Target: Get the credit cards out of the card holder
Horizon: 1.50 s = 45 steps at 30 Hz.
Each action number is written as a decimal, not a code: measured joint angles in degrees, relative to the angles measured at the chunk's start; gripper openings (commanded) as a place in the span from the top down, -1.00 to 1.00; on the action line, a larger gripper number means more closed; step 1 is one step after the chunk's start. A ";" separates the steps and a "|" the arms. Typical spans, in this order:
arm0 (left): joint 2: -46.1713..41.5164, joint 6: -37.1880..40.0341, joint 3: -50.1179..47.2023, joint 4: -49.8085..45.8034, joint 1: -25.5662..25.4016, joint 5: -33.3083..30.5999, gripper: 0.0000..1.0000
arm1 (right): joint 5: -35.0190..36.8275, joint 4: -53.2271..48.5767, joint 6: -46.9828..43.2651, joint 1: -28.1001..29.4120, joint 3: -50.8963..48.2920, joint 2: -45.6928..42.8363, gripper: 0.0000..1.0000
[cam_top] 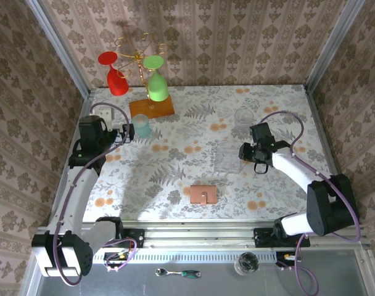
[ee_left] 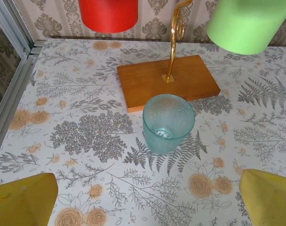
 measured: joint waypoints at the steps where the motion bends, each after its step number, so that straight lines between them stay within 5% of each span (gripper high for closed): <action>1: -0.07 0.04 -0.13 0.09 0.31 0.15 -1.00 | -0.13 -0.04 0.28 0.02 0.46 0.94 0.38; 30: -1.95 0.11 -2.54 3.26 4.48 3.45 -1.00 | -2.14 -1.81 1.49 2.38 8.52 10.99 0.82; 45: -2.62 0.13 -2.93 3.30 4.85 4.24 -1.00 | 1.07 -7.41 2.27 9.33 31.65 26.84 0.83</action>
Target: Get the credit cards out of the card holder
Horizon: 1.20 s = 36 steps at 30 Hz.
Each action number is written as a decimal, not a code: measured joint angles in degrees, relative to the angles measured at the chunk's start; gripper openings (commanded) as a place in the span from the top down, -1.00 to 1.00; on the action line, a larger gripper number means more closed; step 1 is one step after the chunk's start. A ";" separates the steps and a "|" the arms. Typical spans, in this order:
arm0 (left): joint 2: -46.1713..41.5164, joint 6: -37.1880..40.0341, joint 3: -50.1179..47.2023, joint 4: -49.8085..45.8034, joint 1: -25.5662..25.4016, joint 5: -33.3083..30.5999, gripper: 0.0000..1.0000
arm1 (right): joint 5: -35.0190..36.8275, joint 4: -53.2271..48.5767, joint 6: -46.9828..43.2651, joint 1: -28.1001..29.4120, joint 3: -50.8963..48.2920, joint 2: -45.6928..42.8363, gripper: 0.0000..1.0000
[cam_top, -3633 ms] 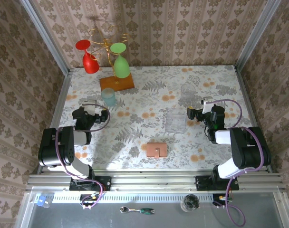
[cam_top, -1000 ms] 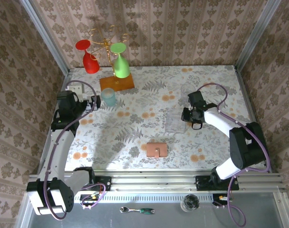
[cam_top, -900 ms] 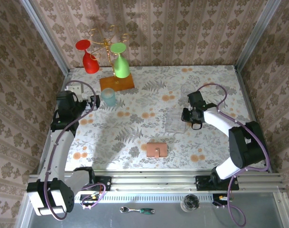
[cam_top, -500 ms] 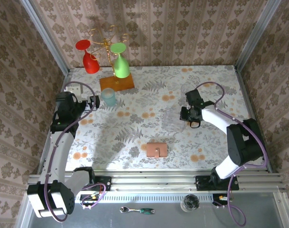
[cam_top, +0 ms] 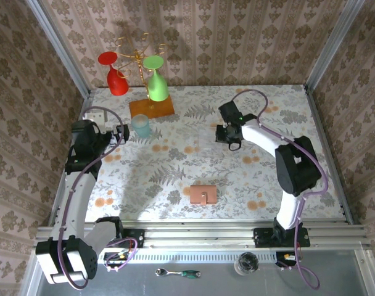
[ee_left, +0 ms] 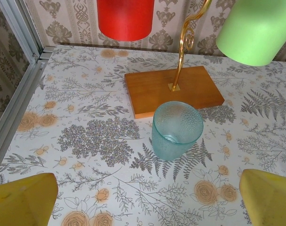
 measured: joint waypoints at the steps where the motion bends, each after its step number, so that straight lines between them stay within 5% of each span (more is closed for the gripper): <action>1: 0.00 0.00 0.00 0.00 0.00 0.02 -1.00 | 0.24 -0.55 0.09 0.35 1.95 1.25 0.82; 18: -0.28 0.02 -0.31 0.00 -0.63 0.46 -1.00 | 5.66 -10.43 0.55 2.45 27.89 19.71 0.82; 36: -0.33 0.00 -0.33 0.02 -0.87 0.48 -1.00 | 7.04 -13.33 -0.92 2.27 30.45 21.70 0.72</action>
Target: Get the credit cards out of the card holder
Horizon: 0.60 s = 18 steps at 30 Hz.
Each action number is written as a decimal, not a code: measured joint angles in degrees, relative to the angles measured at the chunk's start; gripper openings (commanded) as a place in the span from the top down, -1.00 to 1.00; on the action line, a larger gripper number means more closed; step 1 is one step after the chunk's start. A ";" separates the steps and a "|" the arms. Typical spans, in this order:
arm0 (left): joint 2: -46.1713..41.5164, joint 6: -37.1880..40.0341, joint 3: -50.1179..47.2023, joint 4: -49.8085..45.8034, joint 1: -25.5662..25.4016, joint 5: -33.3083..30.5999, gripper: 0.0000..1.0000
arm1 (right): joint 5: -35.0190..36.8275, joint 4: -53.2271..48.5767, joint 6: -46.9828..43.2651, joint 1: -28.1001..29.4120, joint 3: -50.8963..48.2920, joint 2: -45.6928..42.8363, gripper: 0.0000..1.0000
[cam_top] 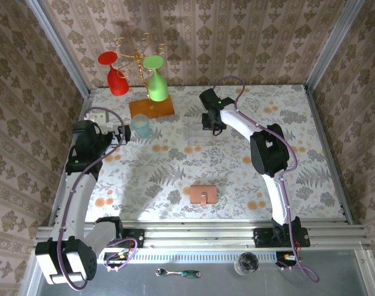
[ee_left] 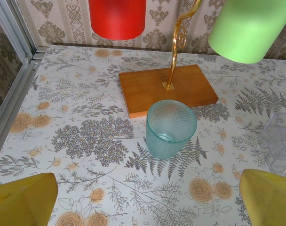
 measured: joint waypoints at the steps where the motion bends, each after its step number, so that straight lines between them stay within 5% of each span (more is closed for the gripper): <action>1: 0.00 0.02 0.00 -0.02 0.00 0.02 -1.00 | -0.02 0.00 0.02 0.00 0.00 0.00 0.71; 18: 0.00 0.00 0.00 0.00 0.00 0.20 -1.00 | -0.42 0.04 -0.15 -0.07 1.01 0.00 0.59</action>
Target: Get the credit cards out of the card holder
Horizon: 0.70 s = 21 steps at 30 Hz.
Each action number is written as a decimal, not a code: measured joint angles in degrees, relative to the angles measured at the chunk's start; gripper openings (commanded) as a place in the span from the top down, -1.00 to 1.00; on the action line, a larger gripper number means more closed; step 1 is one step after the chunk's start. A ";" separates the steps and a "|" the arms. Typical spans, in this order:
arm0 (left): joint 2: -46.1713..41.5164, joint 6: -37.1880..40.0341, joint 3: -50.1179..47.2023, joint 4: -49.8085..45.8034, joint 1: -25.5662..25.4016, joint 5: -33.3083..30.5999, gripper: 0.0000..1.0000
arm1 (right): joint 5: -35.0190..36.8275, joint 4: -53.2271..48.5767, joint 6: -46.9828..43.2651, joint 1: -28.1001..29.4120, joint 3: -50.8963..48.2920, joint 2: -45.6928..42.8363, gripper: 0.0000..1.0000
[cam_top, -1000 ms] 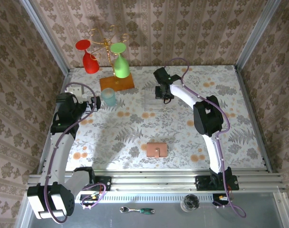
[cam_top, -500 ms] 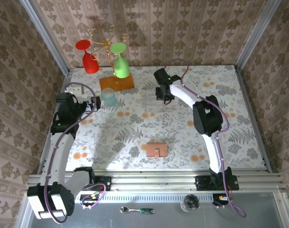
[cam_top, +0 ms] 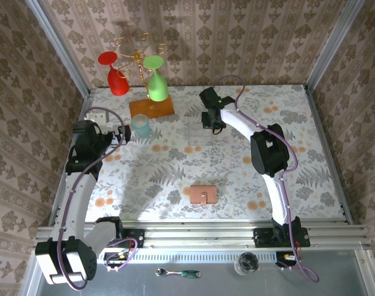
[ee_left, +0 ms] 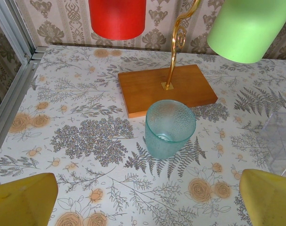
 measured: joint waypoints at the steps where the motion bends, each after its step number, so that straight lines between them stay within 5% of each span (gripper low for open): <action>1: 0.00 0.00 0.00 0.00 0.00 0.00 -1.00 | 0.00 0.00 -0.04 0.00 0.00 -0.02 0.58; 10: 0.02 0.00 0.00 0.00 0.00 0.02 -1.00 | -0.02 -0.35 -0.72 0.02 -1.70 -2.73 0.54; 21: 0.02 0.00 0.00 0.00 -0.04 1.09 -1.00 | -3.76 1.81 1.60 3.74 -22.64 -22.03 0.45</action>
